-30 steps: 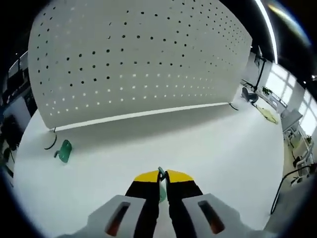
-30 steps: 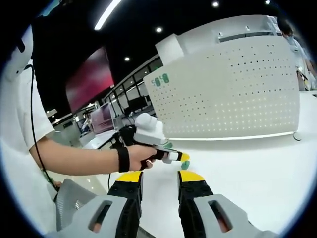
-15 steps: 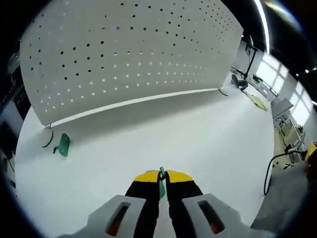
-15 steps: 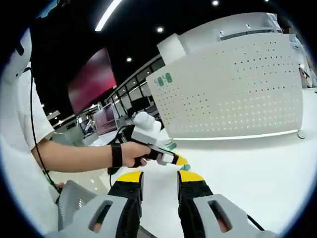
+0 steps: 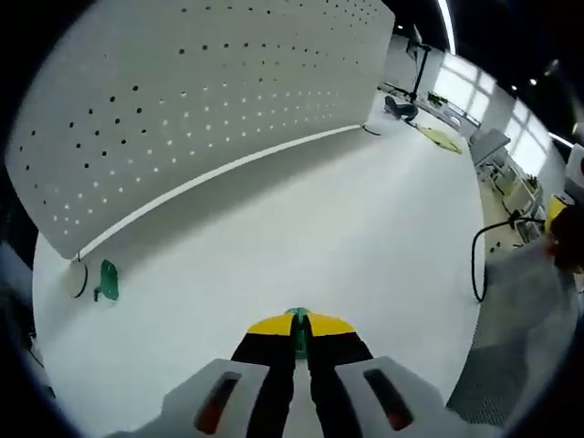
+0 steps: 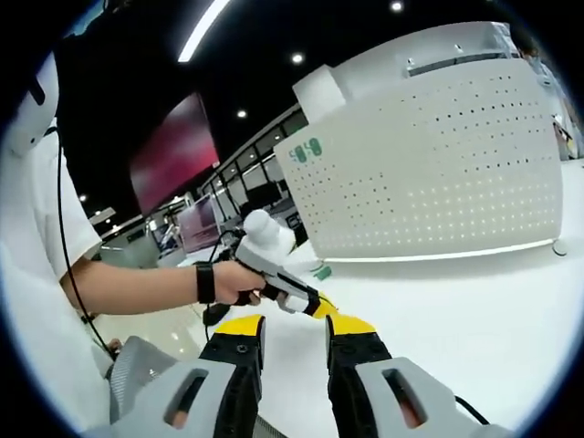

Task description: Insert the hook assembly into the mounting plate slot until the hook locks in place.

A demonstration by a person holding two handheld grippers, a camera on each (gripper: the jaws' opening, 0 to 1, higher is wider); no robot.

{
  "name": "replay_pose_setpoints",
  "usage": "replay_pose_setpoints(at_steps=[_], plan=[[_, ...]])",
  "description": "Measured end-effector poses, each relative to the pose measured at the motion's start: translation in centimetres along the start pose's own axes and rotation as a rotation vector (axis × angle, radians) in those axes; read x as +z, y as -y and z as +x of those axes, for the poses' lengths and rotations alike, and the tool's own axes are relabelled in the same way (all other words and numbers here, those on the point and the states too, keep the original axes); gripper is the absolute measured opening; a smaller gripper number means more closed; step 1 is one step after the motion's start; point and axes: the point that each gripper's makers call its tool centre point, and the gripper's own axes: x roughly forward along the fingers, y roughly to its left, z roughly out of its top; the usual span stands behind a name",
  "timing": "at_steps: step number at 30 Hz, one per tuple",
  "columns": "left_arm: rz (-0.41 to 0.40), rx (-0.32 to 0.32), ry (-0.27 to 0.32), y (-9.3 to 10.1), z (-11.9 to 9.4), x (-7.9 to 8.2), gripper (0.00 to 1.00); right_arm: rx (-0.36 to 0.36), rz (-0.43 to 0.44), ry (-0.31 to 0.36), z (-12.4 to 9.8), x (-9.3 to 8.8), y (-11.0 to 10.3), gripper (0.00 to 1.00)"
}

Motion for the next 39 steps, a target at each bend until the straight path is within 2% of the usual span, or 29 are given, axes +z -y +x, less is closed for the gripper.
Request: replay_pose_setpoints(at_steps=[2,4,10,20,31,39], plan=[[0.017,0.006,0.004,0.1,-0.1,0.1,0.06,0.005,0.0,0.003,0.0,0.0,-0.1,0.26],[0.036,0.025,-0.018,0.0,-0.1,-0.2,0.1,0.006,-0.001,0.001,0.0,0.0,-0.1,0.26],[0.061,0.057,-0.044,0.0,0.2,-0.7,0.11,0.012,0.004,0.014,-0.1,0.1,-0.2,0.26],[0.033,0.067,-0.089,-0.5,0.9,-1.5,0.09,0.005,0.014,0.035,-0.7,0.4,0.4,0.26],[0.005,0.062,-0.087,-0.7,1.6,-1.4,0.09,-0.01,0.024,0.035,-0.8,0.1,0.8,0.25],[0.013,0.063,-0.083,-1.0,1.6,-1.2,0.12,-0.009,0.021,0.03,-0.7,0.2,0.8,0.25]])
